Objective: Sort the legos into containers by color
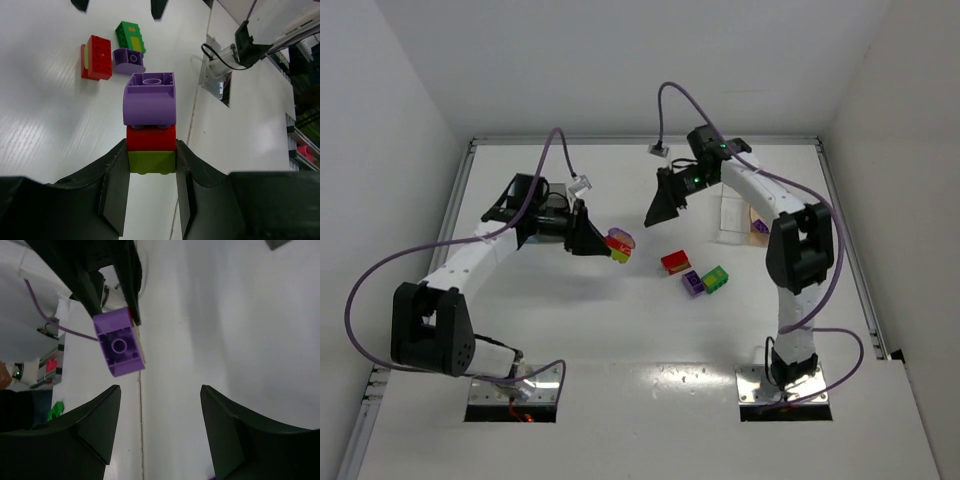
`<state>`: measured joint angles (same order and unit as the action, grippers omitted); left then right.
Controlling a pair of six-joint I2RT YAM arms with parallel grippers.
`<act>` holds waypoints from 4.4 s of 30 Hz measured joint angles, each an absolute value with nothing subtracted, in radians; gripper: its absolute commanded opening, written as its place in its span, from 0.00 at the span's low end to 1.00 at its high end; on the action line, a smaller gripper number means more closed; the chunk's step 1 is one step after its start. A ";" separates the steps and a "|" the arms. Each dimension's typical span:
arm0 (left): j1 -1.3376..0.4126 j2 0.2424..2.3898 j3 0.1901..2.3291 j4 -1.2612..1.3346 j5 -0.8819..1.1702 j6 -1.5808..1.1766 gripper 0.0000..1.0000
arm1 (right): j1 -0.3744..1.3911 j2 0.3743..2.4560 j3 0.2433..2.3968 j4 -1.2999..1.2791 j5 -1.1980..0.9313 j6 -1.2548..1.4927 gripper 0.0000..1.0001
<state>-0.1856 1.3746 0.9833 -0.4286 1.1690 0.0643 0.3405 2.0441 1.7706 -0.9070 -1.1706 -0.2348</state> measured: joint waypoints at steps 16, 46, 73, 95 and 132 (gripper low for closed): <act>-0.187 1.457 1.017 -0.453 1.288 0.072 0.18 | 0.509 2.048 1.829 -1.092 -1.143 -0.422 0.66; -0.197 1.371 0.916 -0.461 1.207 0.123 0.14 | 0.150 1.988 1.779 -0.965 -1.017 -0.319 0.04; -0.197 1.268 0.904 -0.361 1.007 0.024 0.14 | -0.075 1.909 1.309 -0.378 -0.041 -0.004 0.58; -0.220 1.293 0.904 -0.369 1.193 0.044 0.14 | 0.183 1.993 1.680 -0.770 -1.256 -0.168 0.68; -0.251 1.472 1.045 -0.495 1.296 0.123 0.14 | 0.540 1.987 1.617 -0.858 -1.266 -0.240 0.13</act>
<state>-0.2508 1.4719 1.0447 -0.4946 1.2964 0.1234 0.5396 1.9869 1.6169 -0.8581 -1.2655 -0.2401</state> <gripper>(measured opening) 0.417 0.366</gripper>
